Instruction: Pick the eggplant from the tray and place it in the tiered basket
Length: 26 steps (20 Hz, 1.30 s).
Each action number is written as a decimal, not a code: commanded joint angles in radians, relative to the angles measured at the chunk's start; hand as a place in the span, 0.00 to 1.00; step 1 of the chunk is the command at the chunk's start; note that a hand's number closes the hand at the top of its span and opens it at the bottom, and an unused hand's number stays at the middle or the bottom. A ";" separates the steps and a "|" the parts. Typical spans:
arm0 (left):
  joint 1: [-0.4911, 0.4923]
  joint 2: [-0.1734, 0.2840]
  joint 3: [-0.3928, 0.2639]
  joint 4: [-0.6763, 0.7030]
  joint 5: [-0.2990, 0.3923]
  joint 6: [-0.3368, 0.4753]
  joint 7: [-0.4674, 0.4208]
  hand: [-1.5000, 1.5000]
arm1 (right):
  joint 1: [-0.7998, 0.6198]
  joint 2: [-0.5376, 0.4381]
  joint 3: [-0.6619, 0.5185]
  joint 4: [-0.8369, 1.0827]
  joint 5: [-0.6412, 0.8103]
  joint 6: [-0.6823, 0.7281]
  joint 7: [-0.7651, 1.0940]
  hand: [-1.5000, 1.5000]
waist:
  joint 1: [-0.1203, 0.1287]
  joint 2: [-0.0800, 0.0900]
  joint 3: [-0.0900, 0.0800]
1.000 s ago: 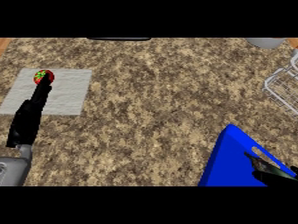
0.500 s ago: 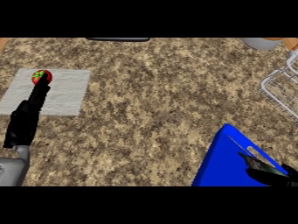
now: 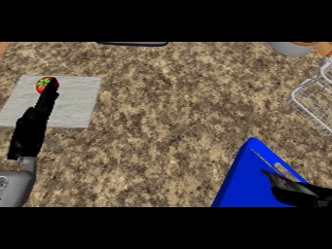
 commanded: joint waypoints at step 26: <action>-0.106 -0.052 -0.087 0.010 -0.050 -0.045 0.023 0.50 | -0.853 -0.144 0.123 0.625 0.638 -0.066 0.065 1.00 | 0.183 0.034 0.025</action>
